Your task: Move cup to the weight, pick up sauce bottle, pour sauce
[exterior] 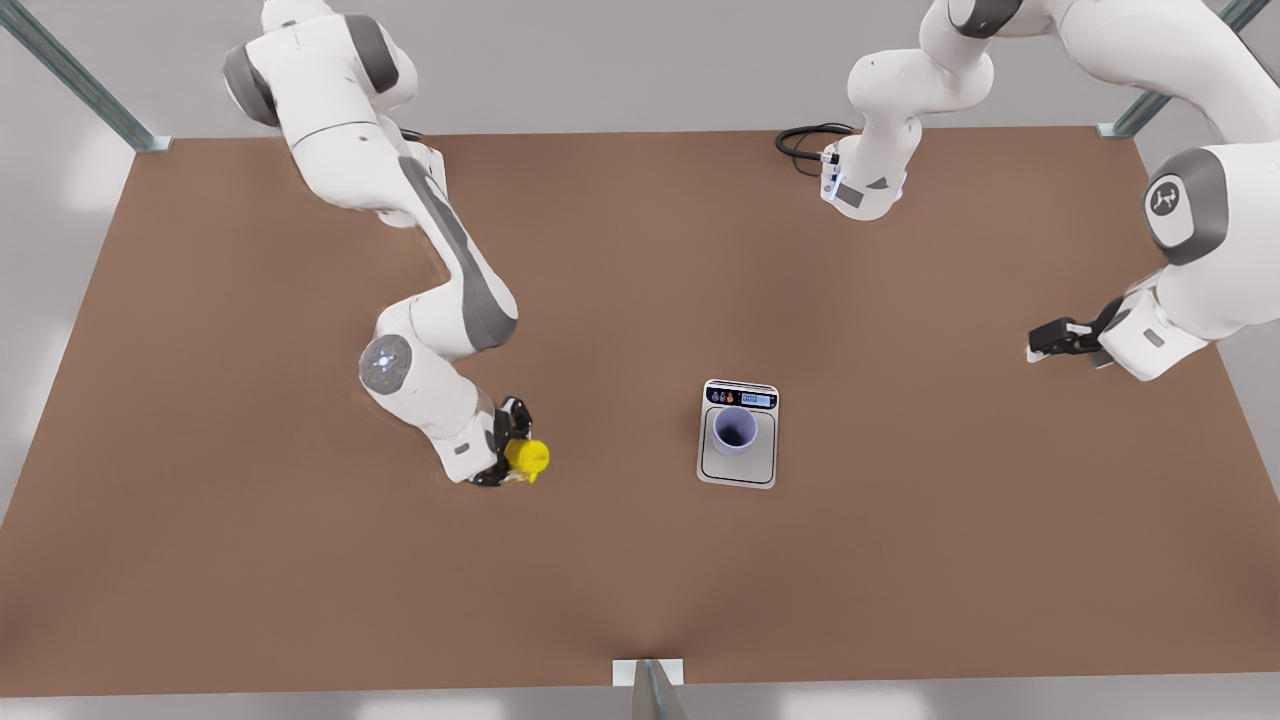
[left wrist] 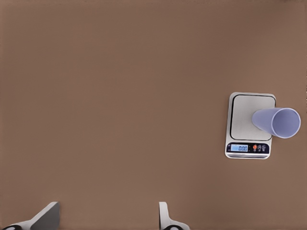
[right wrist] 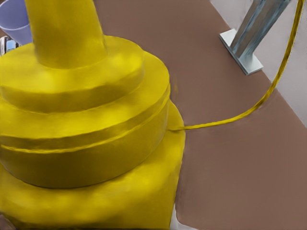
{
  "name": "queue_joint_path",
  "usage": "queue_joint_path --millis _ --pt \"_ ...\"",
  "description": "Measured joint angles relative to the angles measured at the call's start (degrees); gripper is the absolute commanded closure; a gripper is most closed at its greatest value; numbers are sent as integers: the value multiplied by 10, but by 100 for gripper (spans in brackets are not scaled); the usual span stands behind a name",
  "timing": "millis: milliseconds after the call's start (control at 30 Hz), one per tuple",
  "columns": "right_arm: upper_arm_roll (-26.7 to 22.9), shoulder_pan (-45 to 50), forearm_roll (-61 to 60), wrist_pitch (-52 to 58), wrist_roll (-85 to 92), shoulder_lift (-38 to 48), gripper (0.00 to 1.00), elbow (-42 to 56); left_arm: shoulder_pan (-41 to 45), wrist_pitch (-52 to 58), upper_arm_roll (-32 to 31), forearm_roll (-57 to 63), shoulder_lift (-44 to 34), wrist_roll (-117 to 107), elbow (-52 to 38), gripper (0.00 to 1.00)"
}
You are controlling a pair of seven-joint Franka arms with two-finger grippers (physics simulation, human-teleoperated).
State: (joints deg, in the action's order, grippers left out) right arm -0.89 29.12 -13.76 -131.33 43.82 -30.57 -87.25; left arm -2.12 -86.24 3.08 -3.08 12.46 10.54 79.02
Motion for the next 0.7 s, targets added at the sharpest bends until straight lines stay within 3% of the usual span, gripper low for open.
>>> queue_joint_path --millis 133,200,300,400,467,700 --pt "1 136 199 -28 -275 -47 45 42 1 -9 0 5 0 1 0 0" --pt "1 160 291 -13 -358 -67 45 62 1 -10 -2 8 0 1 0 0" --pt "0 193 386 80 -448 -108 45 127 1 -9 -2 10 0 2 0 0" --pt "-1 231 463 198 -468 -161 45 214 1 -13 -2 10 0 2 0 0" --pt "-1 248 546 248 -466 -162 45 217 2 -14 -2 10 1 2 -1 0" --pt "1 256 787 300 -460 -213 45 257 -1 -29 1 11 2 3 -1 0"
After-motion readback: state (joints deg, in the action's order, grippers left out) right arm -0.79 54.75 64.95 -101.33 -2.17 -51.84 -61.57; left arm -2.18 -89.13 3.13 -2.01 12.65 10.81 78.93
